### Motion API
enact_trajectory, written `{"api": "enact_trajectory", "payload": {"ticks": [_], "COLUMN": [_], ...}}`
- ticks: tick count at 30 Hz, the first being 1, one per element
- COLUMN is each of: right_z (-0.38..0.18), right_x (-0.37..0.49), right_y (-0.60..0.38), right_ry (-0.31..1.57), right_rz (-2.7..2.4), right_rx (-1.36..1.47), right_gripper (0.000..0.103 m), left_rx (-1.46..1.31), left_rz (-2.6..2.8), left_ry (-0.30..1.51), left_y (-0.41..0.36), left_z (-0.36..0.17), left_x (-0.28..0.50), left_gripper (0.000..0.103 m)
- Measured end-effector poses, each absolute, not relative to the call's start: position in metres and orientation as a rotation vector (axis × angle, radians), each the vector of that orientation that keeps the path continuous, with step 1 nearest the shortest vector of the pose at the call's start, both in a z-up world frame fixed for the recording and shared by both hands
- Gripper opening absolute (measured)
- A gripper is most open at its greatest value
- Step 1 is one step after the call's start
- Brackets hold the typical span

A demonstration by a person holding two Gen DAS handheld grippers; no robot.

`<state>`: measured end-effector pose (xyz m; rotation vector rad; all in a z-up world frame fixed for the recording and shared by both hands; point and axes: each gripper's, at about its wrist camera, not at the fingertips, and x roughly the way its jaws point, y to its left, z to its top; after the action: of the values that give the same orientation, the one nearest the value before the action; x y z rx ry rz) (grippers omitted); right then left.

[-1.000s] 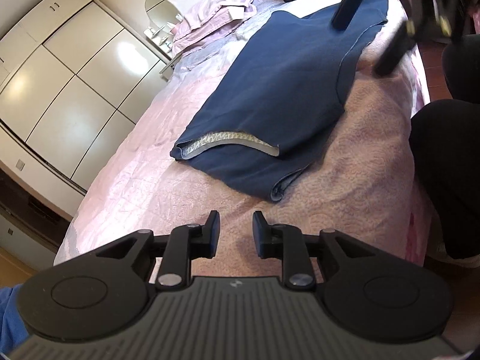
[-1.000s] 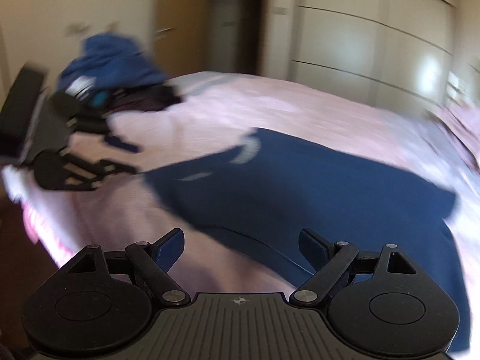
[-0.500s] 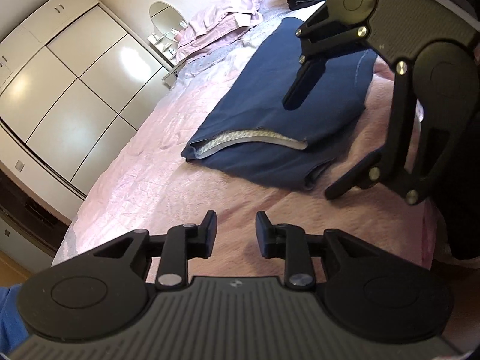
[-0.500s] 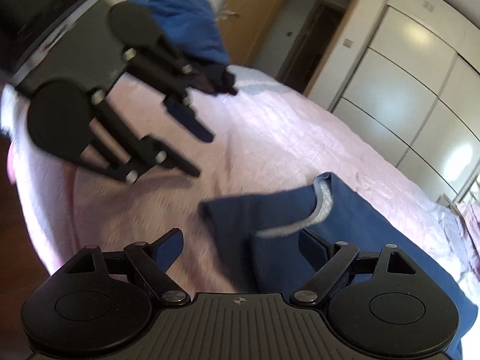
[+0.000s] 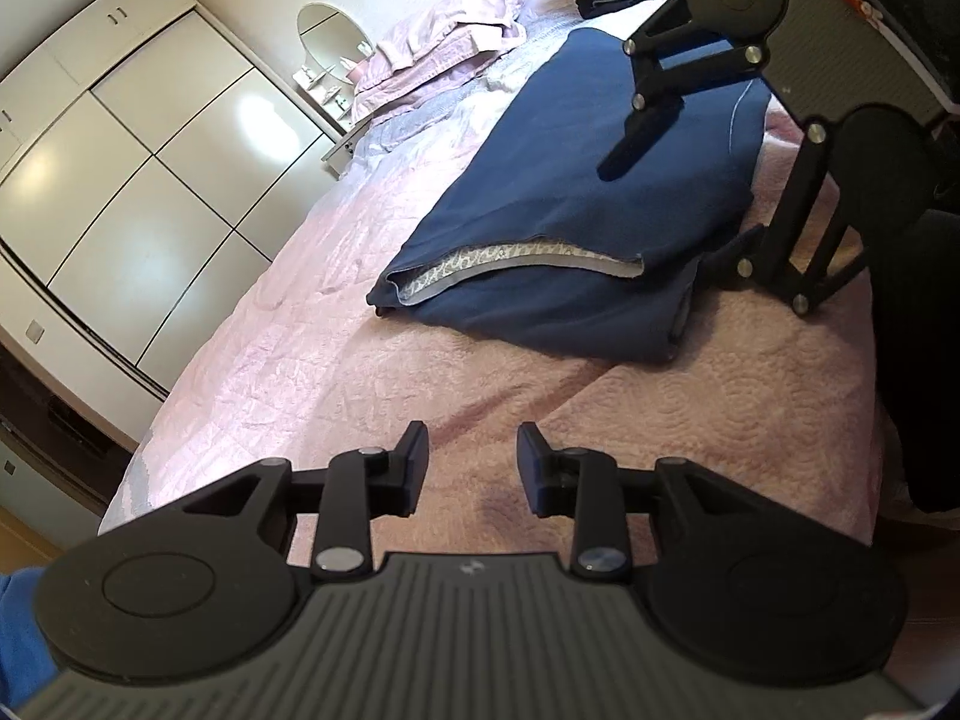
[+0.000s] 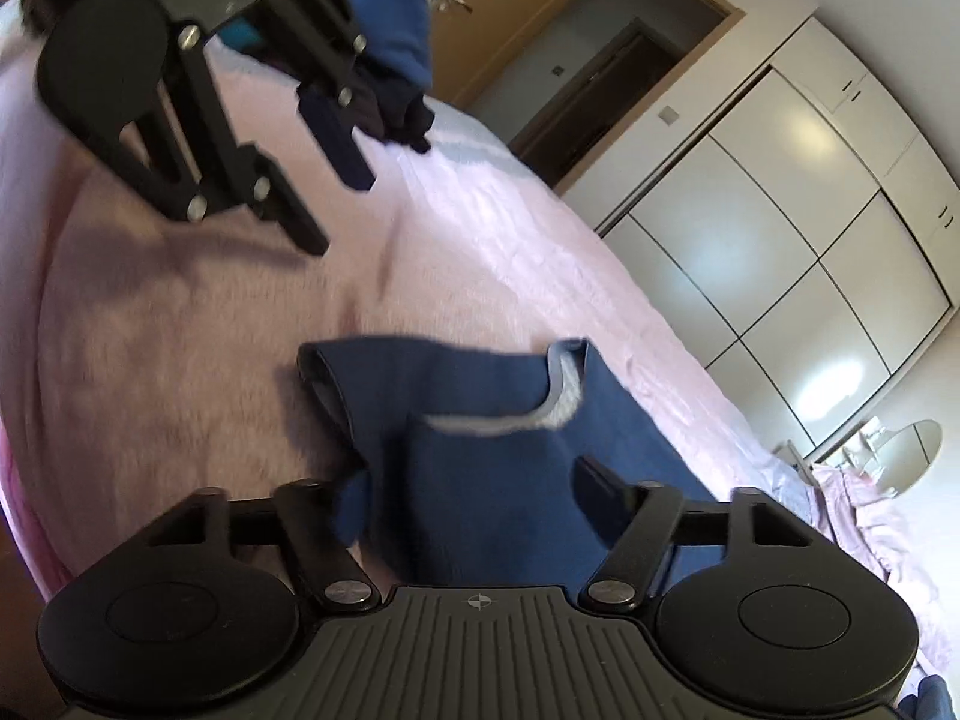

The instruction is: Fold clothes

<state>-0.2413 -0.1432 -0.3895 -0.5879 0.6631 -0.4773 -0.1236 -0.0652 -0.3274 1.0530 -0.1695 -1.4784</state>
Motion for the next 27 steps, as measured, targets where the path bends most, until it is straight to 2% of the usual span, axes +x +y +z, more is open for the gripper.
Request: {"api": "enact_trajectory", "payload": {"ticks": [1,2,3,6,17,20,22,23,25,27], "right_z": [-0.39,-0.391,-0.391,-0.383,-0.318,-0.314,-0.312,-0.311,-0.308,-0.305], "right_x": [-0.24,-0.238,-0.236,-0.238,-0.26,-0.264,-0.267,-0.269,-0.273,-0.277], "right_y": [-0.144,-0.146,-0.147,-0.153,-0.182,-0.185,-0.186,-0.186,-0.182,-0.18], "right_ry": [0.666,0.669,0.671,0.656,0.516,0.511,0.505,0.5,0.49,0.479], "right_rz": [-0.472,-0.467,-0.46,-0.449,-0.439,-0.454,-0.453,-0.453,-0.45,-0.441], "right_rx": [-0.589,-0.589,-0.585,-0.515,-0.296,-0.266,-0.241,-0.23,-0.213,-0.192], "right_gripper": [0.058,0.046,0.028,0.011,0.004,0.004,0.004,0.004,0.004,0.004], "left_rx": [1.056,1.059,1.062,1.092,1.248,1.333,1.388,1.398,1.412,1.414], "left_rz": [-1.48,-1.481,-1.481,-1.483,-1.545,-1.595,-1.613,-1.62,-1.637,-1.642], "left_ry": [-0.175,-0.182,-0.19,-0.246,-0.52,-0.583,-0.626,-0.641,-0.662,-0.673], "left_y": [-0.068,-0.072,-0.076,-0.092,-0.202,-0.225,-0.235,-0.238,-0.242,-0.242], "left_z": [-0.327,-0.327,-0.326,-0.326,-0.344,-0.352,-0.357,-0.357,-0.356,-0.352], "left_x": [-0.123,-0.123,-0.122,-0.12,-0.117,-0.116,-0.115,-0.115,-0.115,-0.116], "left_gripper": [0.03,0.03,0.034,0.05,0.059,0.054,0.036,0.032,0.008,0.005]}}
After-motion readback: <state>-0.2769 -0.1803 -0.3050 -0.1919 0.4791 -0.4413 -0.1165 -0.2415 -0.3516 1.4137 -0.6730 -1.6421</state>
